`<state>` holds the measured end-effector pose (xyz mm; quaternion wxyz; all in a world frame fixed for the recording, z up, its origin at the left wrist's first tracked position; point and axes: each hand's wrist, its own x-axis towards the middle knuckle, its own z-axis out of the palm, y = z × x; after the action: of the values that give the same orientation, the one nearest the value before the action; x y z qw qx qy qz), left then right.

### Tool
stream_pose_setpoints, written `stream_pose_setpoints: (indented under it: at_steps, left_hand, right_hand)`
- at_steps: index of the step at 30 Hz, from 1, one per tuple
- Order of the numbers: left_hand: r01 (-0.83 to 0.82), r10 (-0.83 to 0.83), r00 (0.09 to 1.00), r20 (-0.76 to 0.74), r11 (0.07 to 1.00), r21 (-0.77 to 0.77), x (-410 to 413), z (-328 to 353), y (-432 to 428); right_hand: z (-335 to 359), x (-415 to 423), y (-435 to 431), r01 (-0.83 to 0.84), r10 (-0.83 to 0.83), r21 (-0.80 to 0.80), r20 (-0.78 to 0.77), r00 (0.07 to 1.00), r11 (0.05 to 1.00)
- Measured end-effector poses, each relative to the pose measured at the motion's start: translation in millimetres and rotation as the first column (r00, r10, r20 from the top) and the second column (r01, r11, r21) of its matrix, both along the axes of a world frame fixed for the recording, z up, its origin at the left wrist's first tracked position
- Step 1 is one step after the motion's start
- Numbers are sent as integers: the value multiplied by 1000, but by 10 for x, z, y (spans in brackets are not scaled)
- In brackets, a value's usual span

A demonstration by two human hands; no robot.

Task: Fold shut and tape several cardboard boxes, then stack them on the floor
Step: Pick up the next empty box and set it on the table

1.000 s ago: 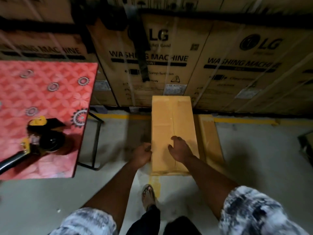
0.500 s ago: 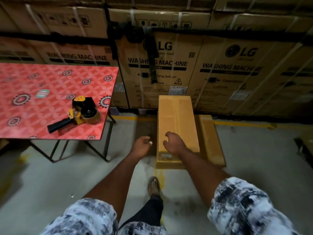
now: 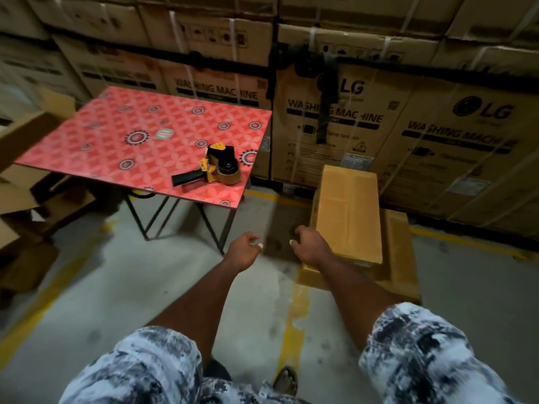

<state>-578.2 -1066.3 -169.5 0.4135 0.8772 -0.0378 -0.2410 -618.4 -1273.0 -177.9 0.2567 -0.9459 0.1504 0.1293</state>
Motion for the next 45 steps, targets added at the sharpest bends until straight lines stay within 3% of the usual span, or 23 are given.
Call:
stream_pose_setpoints:
  at_steps: [7,15,27,34,45]
  left_hand:
    - [-99,99,995,5,994,-55,249,7,938]
    - [-231,233,972,30,971,-61,760,-156,2689]
    - [-586,590,806,44,807,-74,1246,-292,4801]
    - [-644,645,763,34,764,-48,1718,-444,5646]
    - [-657,657,753,-43,754,11,3128,-516,6856]
  right_hand:
    - [38,565,1209,-141,141,16,17,990,990]
    - [67,1293,3006,-266,263,37,72,962,963]
    - [-63,2143,5310,-474,469,82,73,880,877]
    - [-251,2892,6210,-576,575,89,32,817,813]
    - [-440,4499,7508,-689,699,128,-63,713,714]
